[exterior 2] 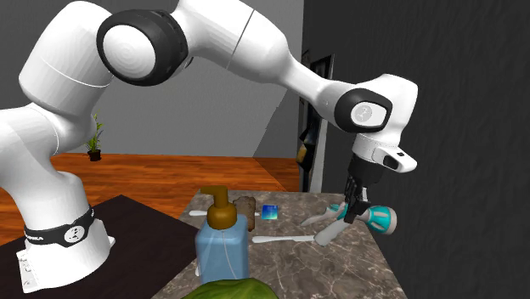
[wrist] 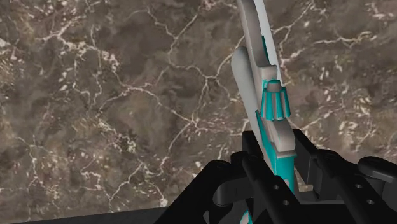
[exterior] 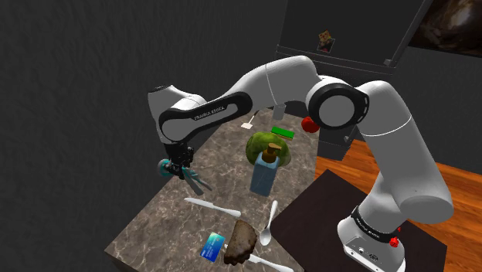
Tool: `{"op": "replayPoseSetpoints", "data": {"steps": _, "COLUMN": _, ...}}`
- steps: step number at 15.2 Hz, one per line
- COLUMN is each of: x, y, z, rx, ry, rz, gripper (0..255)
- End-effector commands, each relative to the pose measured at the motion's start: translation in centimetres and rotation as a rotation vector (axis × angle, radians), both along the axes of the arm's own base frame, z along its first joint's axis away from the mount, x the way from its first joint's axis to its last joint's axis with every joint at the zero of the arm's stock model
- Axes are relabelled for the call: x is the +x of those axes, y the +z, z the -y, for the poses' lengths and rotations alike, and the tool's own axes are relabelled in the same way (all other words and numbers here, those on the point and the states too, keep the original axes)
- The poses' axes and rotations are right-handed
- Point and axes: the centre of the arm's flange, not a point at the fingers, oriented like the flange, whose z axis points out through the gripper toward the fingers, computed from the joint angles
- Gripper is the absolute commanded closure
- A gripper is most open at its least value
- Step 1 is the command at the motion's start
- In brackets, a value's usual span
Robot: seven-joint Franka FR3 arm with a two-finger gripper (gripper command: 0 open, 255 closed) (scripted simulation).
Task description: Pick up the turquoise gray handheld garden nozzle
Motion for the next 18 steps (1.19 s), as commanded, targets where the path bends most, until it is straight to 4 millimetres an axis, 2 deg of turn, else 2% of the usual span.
{"op": "replayPoseSetpoints", "data": {"steps": 1, "x": 0.0, "y": 0.0, "z": 0.0, "rx": 0.000, "ry": 0.000, "rz": 0.000, "gripper": 255}}
{"op": "replayPoseSetpoints", "data": {"steps": 6, "x": 0.0, "y": 0.0, "z": 0.0, "rx": 0.000, "ry": 0.000, "rz": 0.000, "gripper": 255}}
{"op": "replayPoseSetpoints", "data": {"steps": 18, "x": 0.0, "y": 6.3, "z": 0.0, "rx": 0.000, "ry": 0.000, "rz": 0.000, "gripper": 255}}
